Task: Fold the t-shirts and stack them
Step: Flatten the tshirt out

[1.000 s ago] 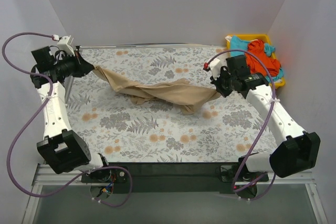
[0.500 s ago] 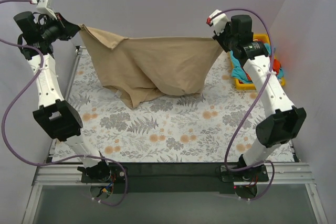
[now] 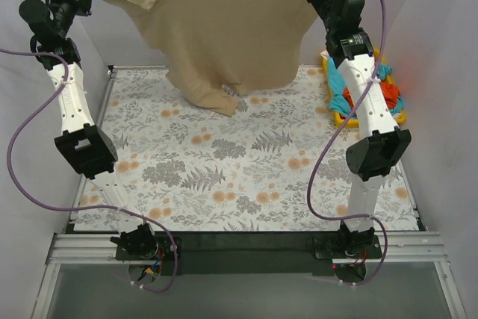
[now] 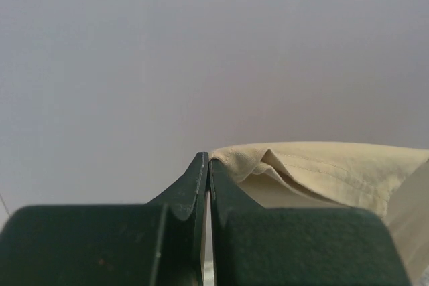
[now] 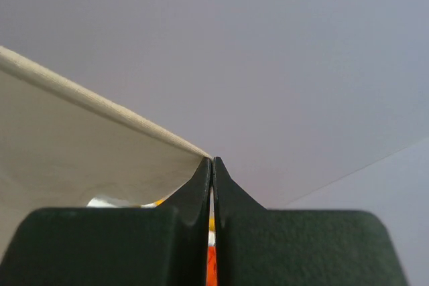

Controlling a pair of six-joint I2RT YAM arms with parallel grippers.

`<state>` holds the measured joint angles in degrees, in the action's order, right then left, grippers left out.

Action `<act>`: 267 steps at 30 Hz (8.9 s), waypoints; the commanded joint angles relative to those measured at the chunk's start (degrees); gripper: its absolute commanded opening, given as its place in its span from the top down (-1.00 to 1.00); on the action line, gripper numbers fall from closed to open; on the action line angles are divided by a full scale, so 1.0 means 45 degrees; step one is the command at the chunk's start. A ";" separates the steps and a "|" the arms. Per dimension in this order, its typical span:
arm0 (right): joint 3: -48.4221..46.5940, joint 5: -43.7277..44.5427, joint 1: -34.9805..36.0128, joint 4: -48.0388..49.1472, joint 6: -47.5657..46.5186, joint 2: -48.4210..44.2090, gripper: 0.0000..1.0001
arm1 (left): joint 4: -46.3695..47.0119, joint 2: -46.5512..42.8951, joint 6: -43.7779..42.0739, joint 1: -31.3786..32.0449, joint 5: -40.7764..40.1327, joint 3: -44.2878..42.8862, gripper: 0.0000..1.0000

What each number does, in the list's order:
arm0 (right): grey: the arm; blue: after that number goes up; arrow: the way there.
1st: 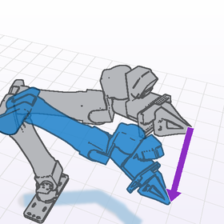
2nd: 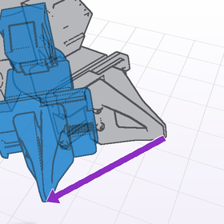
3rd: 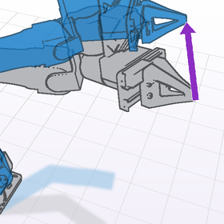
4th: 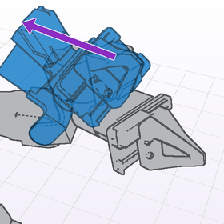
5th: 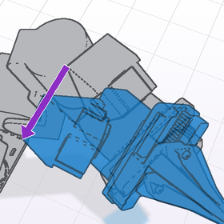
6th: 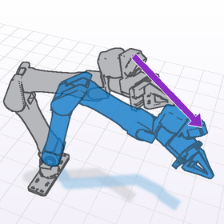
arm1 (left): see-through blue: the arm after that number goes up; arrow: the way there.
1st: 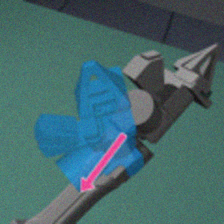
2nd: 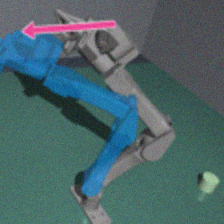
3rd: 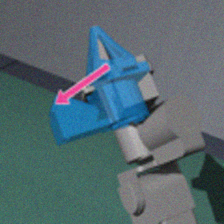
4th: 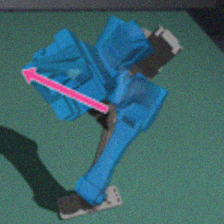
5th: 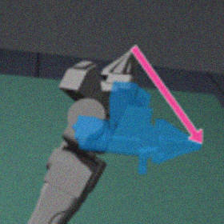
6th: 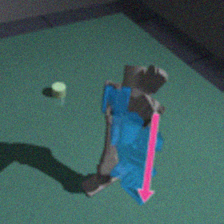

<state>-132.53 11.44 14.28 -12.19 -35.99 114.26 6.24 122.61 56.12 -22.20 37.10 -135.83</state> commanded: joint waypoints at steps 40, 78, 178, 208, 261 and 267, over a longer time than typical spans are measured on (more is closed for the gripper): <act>0.8630 -0.1508 -0.0362 0.2122 -0.0049 -1.0939 0.97 | 0.2462 -1.3965 -0.0595 -0.1884 -0.1039 1.1044 1.00; 0.9123 -0.3089 -0.0323 0.6966 -0.0849 -0.4179 0.97 | 0.6738 -0.7966 -0.4069 0.0343 -0.0593 1.3320 1.00; 1.4530 -0.5199 0.0927 -0.7175 0.0165 -0.4258 0.42 | -1.5059 -1.1192 -1.3880 1.3898 -0.0453 1.8040 0.27; 1.4506 -0.3421 0.1785 -0.6706 0.0732 -0.1072 0.41 | -0.9042 -0.5935 -1.3326 0.0833 -0.5999 1.9869 0.70; 0.6502 -0.5863 -0.1455 -0.7527 0.3153 0.2225 0.40 | -0.6875 0.1133 -0.6650 0.3468 -0.2698 0.6083 0.20; 0.6755 -0.6214 -0.1572 -0.7234 0.3446 0.2676 0.38 | -0.6797 0.1269 -0.6728 0.3468 -0.3010 0.6122 0.19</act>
<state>-102.56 -14.52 7.53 -46.19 -22.17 125.60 -25.21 129.05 26.00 -6.55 24.84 -106.56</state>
